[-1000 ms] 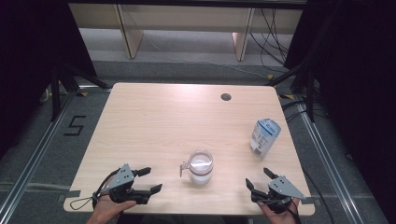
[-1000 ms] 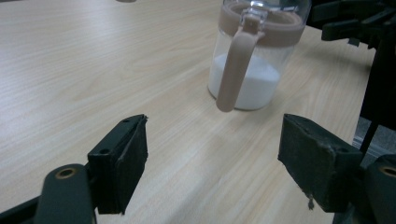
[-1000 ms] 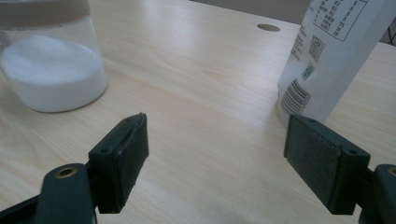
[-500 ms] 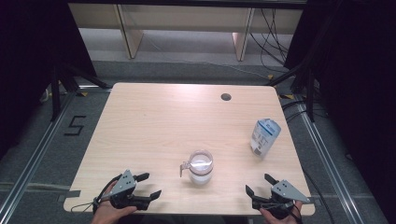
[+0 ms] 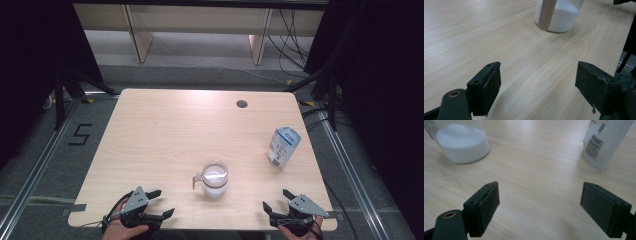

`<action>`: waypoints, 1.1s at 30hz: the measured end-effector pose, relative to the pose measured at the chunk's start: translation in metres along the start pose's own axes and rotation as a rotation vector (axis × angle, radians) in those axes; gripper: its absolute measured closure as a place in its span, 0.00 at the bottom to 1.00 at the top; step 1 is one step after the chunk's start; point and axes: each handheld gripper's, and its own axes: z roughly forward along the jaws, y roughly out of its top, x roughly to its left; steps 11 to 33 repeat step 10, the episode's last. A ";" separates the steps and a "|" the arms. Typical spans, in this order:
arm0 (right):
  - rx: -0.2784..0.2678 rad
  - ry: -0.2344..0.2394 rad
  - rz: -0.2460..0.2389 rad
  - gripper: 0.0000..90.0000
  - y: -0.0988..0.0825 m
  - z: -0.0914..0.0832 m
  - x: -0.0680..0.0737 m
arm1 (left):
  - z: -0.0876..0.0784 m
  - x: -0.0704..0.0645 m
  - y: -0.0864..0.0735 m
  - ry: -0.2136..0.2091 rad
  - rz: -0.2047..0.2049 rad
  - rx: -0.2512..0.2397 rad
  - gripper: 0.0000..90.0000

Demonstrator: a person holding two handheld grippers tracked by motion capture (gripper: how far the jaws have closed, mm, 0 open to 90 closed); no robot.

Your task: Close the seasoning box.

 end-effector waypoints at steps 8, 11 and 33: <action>0.007 -0.002 0.027 0.18 -0.002 0.000 0.003 | -0.001 0.002 0.000 0.000 -0.013 -0.002 0.22; -0.007 0.012 0.003 0.18 -0.001 0.001 0.000 | -0.001 0.002 0.000 0.003 -0.021 0.005 0.22; -0.007 0.012 0.003 0.18 -0.001 0.001 0.000 | -0.001 0.002 0.000 0.003 -0.021 0.005 0.22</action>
